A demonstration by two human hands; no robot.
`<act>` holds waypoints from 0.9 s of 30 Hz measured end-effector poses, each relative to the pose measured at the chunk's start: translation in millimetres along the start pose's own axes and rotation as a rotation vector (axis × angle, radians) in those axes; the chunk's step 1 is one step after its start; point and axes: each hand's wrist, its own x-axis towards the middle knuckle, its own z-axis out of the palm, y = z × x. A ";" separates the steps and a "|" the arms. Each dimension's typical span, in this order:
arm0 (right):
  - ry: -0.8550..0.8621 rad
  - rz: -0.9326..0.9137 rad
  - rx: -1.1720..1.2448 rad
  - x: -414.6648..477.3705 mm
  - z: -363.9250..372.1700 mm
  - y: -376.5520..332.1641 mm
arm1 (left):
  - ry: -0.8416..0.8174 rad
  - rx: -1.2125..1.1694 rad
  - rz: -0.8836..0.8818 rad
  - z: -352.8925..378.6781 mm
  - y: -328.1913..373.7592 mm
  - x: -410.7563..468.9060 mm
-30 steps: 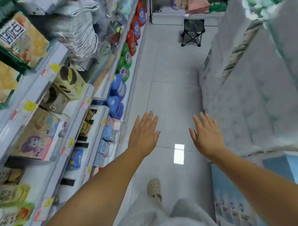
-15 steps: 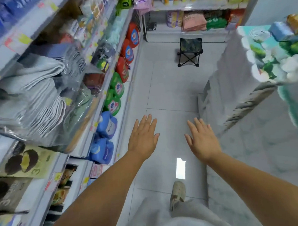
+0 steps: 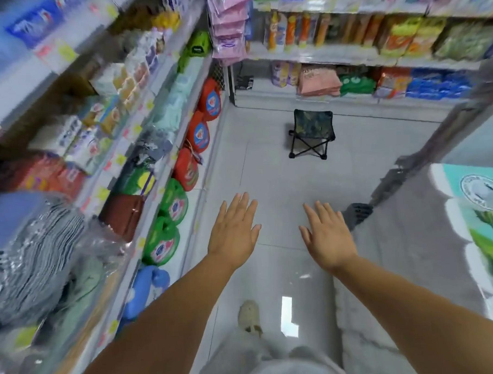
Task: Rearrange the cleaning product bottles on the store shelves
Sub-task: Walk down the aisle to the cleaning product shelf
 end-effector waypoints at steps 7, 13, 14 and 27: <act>-0.023 0.034 0.003 145.8 -34.3 19.5 | -0.010 0.024 0.066 -20.6 -27.4 167.2; -0.076 0.022 0.000 297.0 -49.3 59.5 | -0.015 0.034 0.029 -22.1 -45.8 318.7; -0.092 0.016 -0.002 320.6 -54.6 64.8 | -0.031 0.031 0.013 -23.1 -47.0 340.5; -0.097 0.047 -0.031 605.6 -110.0 120.3 | -0.043 0.046 0.026 -39.6 -110.2 629.6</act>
